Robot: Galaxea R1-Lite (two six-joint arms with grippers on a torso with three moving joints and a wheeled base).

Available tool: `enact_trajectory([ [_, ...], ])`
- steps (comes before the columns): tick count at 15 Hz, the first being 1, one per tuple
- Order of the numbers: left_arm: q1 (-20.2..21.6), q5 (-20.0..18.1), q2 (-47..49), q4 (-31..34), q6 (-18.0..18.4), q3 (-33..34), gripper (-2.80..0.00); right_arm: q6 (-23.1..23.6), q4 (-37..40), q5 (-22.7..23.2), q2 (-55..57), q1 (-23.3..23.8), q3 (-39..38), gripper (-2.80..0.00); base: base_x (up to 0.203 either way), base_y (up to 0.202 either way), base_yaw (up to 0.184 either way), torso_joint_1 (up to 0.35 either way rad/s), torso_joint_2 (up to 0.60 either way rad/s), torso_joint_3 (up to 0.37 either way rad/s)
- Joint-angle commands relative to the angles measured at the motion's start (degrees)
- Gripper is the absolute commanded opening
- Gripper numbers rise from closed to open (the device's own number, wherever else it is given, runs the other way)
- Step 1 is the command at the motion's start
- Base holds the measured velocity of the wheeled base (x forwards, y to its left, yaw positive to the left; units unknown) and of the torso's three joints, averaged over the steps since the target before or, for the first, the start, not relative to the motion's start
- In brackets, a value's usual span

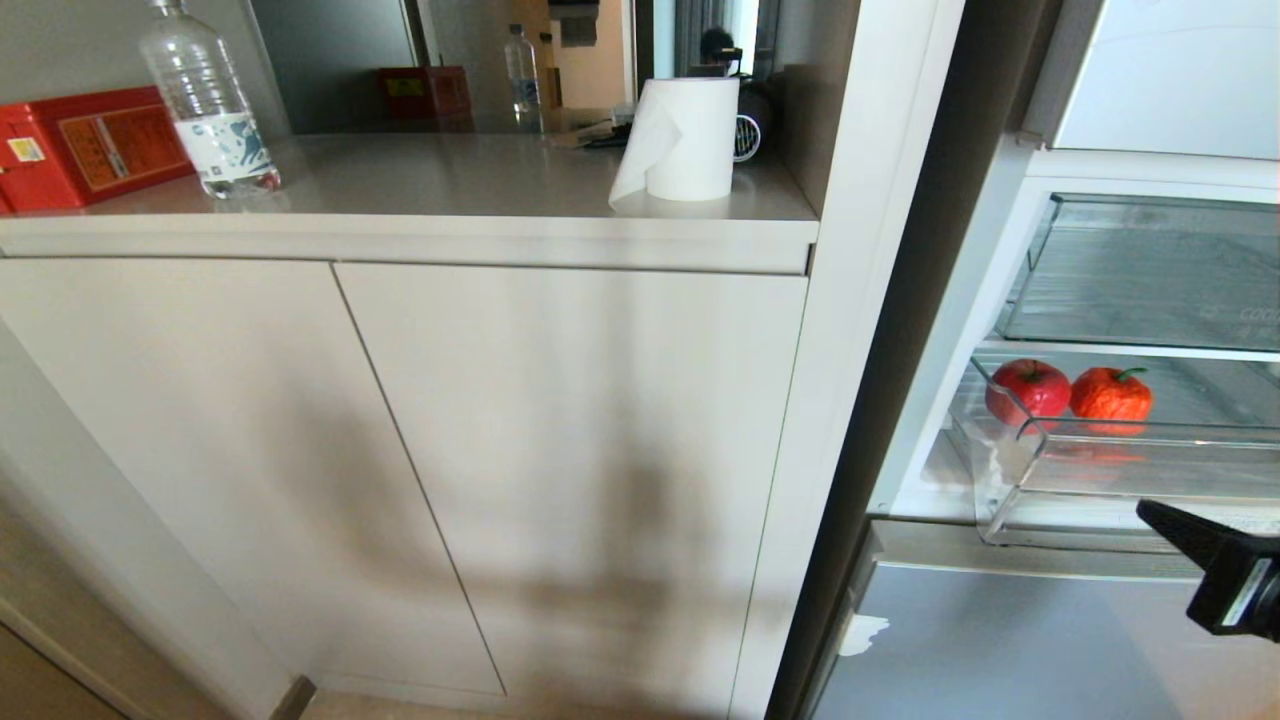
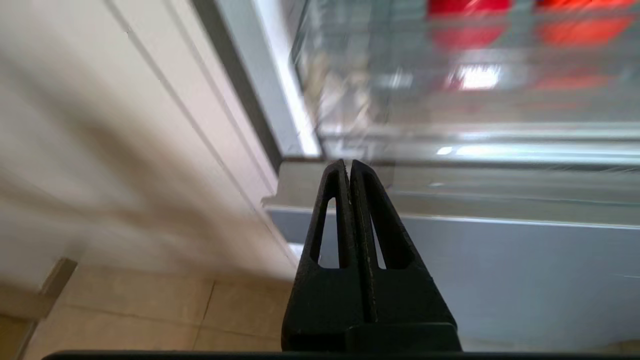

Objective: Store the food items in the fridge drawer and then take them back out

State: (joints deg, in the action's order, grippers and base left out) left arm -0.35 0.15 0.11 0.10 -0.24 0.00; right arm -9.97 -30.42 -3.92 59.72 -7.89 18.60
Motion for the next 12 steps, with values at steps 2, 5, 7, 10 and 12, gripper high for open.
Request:
enact_trajectory([
  [2,0.00,0.03,0.07,-0.01,-0.02,0.00,-2.80,-0.05,12.98,-0.90,-2.53,1.97,10.89,-2.80,0.000,0.000,0.000,0.000,0.00,0.000],
  [5,0.00,0.03,0.07,-0.01,-0.02,0.00,-2.80,0.48,17.27,-1.27,6.06,4.46,17.83,-2.80,0.000,0.000,0.000,0.000,0.00,0.000],
  [7,0.00,0.03,0.07,-0.01,-0.02,0.00,-2.80,0.72,17.78,-1.33,12.09,5.81,22.07,-2.80,0.000,0.000,0.000,0.000,0.00,0.000],
  [10,0.00,0.03,0.07,-0.01,-0.02,0.00,-2.80,1.03,18.04,-1.35,20.64,7.08,29.30,-2.80,0.000,0.000,0.000,0.000,0.00,0.000],
  [12,0.00,0.03,0.07,-0.01,-0.02,0.00,-2.80,3.36,19.75,-1.36,25.06,7.85,33.64,-2.80,0.000,0.000,0.000,0.000,0.00,0.000],
])
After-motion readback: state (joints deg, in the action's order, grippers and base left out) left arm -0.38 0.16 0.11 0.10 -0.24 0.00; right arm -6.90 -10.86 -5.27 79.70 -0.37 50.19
